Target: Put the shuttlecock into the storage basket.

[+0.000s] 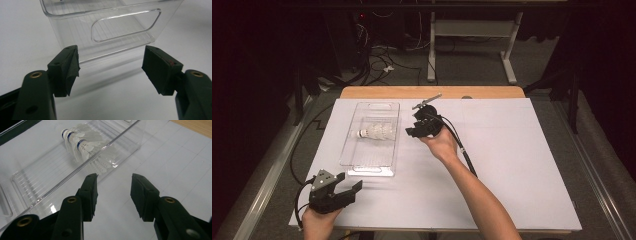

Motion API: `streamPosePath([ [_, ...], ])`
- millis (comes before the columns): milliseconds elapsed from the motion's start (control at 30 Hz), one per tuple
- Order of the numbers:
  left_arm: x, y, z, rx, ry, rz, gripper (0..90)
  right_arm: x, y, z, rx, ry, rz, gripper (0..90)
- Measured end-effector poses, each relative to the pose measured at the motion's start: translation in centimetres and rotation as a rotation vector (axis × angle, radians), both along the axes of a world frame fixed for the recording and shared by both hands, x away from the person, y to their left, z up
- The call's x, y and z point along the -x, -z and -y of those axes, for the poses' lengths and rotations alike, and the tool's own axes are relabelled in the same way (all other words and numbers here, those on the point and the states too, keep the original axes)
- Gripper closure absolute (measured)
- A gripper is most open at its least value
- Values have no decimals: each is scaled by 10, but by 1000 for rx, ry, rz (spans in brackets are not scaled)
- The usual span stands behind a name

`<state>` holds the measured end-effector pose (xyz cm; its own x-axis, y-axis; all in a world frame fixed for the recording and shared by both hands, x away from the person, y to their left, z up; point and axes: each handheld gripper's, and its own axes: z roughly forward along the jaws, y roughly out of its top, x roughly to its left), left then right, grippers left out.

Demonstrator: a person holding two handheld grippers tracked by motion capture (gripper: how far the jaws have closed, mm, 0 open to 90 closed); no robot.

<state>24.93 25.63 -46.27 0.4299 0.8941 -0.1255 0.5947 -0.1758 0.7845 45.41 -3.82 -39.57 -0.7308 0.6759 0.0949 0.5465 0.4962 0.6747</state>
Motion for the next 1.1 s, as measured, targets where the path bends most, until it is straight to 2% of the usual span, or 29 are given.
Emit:
streamPosePath([
  [1100, 0, 0, 0, -1, 0, 0, 307, 4, 5, 25, -21, 36, -6, 574],
])
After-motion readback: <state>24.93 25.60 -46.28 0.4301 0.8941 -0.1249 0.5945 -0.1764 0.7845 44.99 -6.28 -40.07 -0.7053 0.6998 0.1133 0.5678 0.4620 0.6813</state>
